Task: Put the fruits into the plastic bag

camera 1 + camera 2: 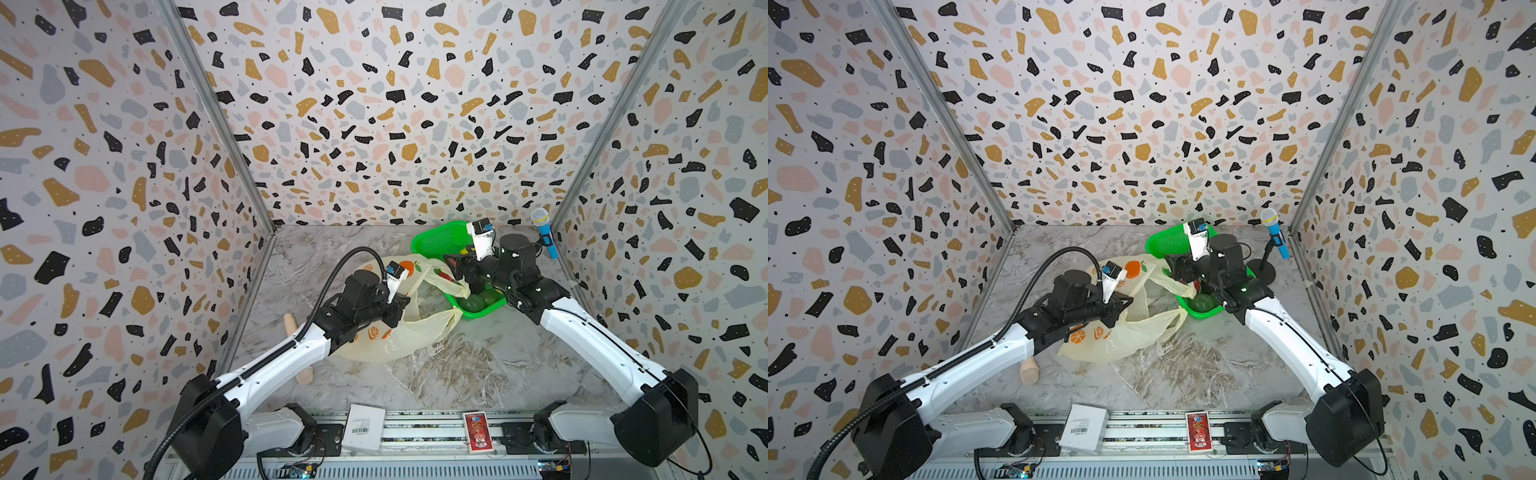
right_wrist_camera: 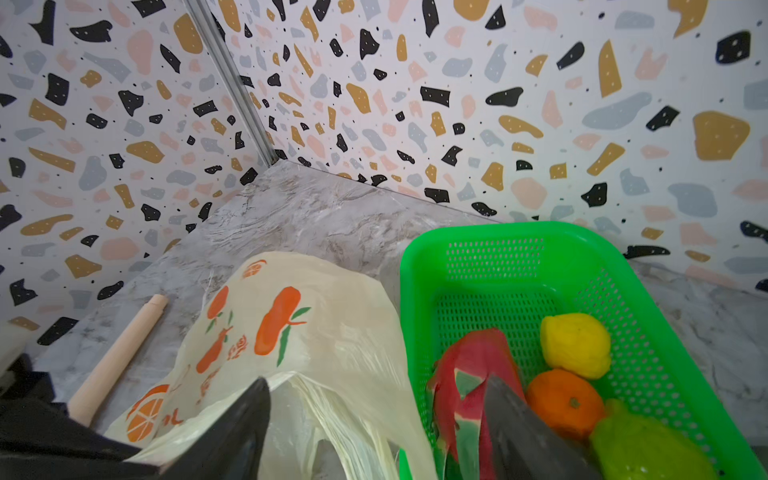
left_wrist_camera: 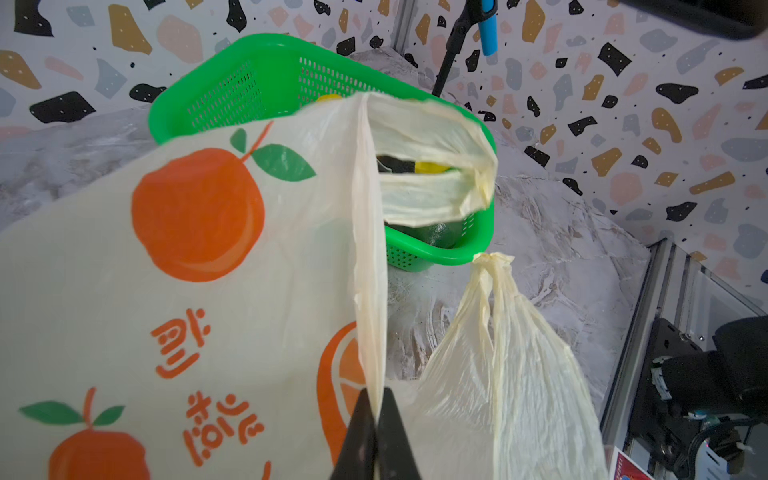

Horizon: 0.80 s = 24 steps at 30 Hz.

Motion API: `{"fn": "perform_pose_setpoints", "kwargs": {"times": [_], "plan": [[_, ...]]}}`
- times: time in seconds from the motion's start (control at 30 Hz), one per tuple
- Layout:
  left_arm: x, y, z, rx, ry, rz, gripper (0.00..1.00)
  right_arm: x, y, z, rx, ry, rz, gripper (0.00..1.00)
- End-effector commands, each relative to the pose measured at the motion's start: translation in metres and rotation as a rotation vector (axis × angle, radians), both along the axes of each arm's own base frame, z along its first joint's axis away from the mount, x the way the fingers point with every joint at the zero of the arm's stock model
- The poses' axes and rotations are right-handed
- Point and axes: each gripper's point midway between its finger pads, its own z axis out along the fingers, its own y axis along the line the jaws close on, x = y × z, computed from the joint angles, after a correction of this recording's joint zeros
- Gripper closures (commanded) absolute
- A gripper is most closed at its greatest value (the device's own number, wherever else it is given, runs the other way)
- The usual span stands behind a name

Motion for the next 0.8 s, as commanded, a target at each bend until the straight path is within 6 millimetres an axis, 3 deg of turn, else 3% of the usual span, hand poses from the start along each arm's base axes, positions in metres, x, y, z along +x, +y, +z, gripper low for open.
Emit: {"fn": "perform_pose_setpoints", "kwargs": {"times": [0.0, 0.17, 0.3, 0.47, 0.77], "plan": [[0.015, -0.01, 0.031, -0.101, -0.014, 0.031, 1.0, -0.004, -0.011, -0.026, 0.064, 0.179, -0.037, 0.18], [0.024, -0.011, 0.037, -0.142, 0.015, 0.064, 1.0, -0.013, -0.013, -0.031, 0.065, 0.203, -0.001, 0.19], [0.028, -0.012, 0.035, -0.145, 0.031, 0.08, 1.0, -0.044, 0.003, -0.03, 0.097, 0.187, 0.115, 0.23], [0.027, -0.014, 0.041, -0.184, 0.021, 0.073, 1.0, -0.079, 0.03, -0.05, 0.107, 0.192, 0.205, 0.26], [0.014, -0.015, 0.064, -0.253, -0.042, 0.019, 1.0, -0.089, 0.076, -0.091, 0.059, 0.274, 0.219, 0.33]]}}
